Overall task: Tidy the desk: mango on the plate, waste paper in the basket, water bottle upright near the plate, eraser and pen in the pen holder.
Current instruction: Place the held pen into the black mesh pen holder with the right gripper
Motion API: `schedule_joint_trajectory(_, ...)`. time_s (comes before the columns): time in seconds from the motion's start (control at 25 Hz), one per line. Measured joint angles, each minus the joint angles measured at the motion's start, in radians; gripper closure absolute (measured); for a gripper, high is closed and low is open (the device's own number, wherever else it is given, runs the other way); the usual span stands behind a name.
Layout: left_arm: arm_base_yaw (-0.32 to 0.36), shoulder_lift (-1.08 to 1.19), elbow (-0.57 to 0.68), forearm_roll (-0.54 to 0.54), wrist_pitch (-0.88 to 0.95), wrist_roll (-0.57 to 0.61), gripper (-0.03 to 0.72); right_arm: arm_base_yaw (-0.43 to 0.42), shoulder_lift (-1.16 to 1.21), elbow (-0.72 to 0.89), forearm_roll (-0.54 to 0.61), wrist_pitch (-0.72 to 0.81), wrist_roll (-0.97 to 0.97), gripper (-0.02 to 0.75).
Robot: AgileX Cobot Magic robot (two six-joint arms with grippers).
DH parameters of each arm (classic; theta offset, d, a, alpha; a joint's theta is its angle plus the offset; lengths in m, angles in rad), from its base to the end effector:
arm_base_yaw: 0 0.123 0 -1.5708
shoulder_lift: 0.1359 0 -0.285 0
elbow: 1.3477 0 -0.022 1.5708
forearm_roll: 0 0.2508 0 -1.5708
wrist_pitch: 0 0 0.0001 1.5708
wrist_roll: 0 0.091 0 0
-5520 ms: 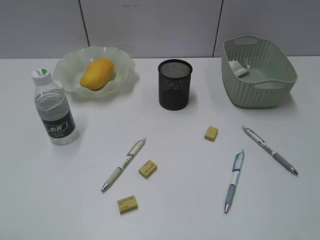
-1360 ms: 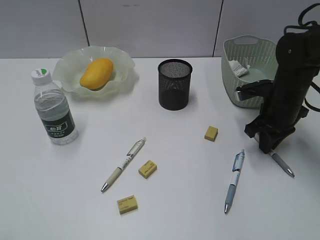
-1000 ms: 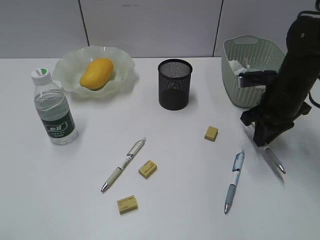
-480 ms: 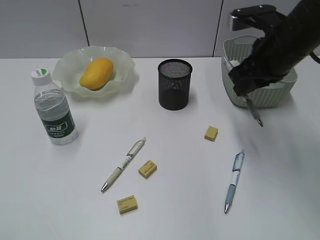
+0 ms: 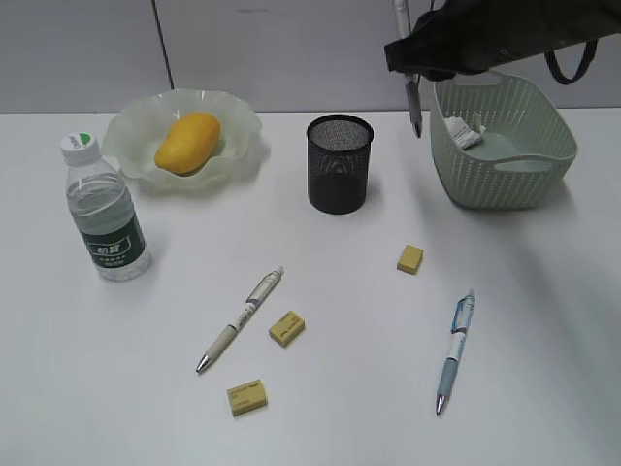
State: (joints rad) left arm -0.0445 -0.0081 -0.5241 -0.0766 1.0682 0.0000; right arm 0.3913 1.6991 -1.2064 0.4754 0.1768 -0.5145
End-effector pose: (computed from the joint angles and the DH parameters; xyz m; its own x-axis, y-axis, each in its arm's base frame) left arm -0.0097 -0.0057 0.2835 -0.4359 -0.0175 -0.8998 0.0887 0.9941 -0.0623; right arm 0.3579 0.1556 0.2709 -0.4728 -0.2441 -0.8467 -0.4650 0.8853 0.0045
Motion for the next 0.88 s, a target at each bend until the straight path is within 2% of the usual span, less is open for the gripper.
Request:
schedule_joint_trajectory(0.16,0.0,0.0,0.0,0.0,0.0,0.0,0.45,0.035,0.019,0.02,0.033,-0.199,-0.019,0.624)
schedule_joint_trajectory(0.36,0.0,0.0,0.0,0.0,0.0,0.0,0.45,0.06,0.105,0.01,0.026,-0.35,-0.02,0.624)
schedule_joint_trajectory(0.88,0.0,0.0,0.0,0.0,0.0,0.0,0.449,0.061,0.322,-0.207,-0.24,-0.417,0.304,0.624)
